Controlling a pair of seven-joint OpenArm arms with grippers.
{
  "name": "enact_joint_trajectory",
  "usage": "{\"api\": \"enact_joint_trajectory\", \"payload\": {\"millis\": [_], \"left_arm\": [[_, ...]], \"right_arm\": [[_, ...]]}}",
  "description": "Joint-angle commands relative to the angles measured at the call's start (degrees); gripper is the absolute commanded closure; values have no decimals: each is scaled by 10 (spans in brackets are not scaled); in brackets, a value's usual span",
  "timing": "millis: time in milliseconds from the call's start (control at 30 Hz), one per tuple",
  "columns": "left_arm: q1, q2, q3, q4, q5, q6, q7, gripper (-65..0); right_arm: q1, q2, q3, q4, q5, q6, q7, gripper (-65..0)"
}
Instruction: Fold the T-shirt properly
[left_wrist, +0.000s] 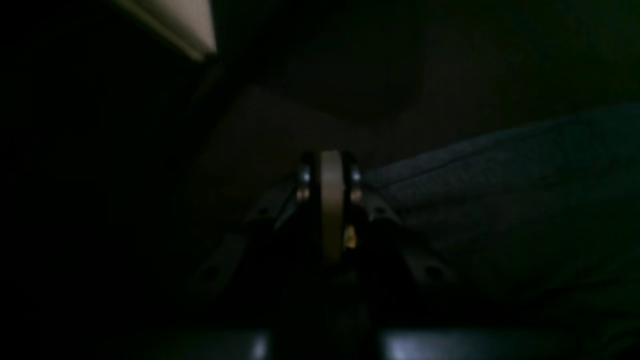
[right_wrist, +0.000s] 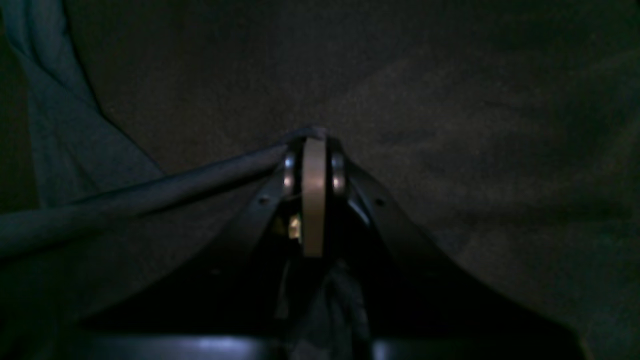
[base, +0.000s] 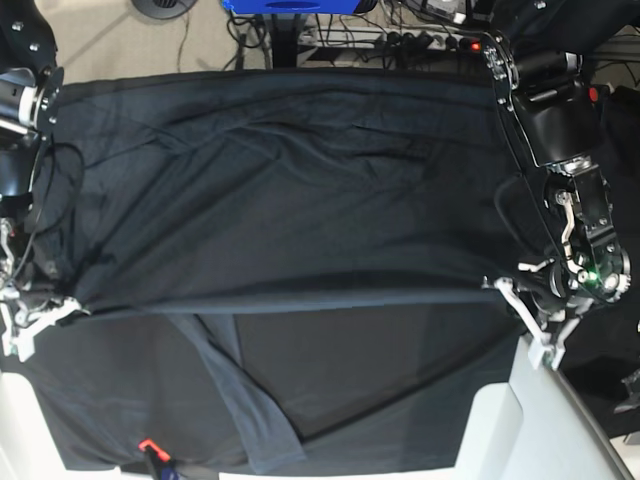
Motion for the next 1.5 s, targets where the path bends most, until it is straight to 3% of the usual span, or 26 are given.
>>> {"api": "enact_joint_trajectory", "payload": {"millis": [0,567,700,900,1300,1400,1467], "left_arm": [[-16,-8,-1,10,-2,3,-12,0],[-10,-13,-6,17,-3,3,-11,0],[-7,-13,-6,53,-3,3,-8,0],[16,-12,-6,69,-3,3,-8,0],[108,-8,0,134,-9,-1,-6,0],[127,-8,0,147,-21,-6,29,0],[132,-8,-5,168,-62,-21,55,0]], "right_arm": [[17,13,1,8,2,1,17,-6],[4,12,0,-37,2,3,7,-5],[7,12,0,-37,2,31,5,-3],[7,11,1,-37,2,32,-1,-3],[-28,12,5,97,2,27,-181,-2],[-40,12,5,99,2,11,-196,0],[-45,11,6,99,3,10,-198,0]]}}
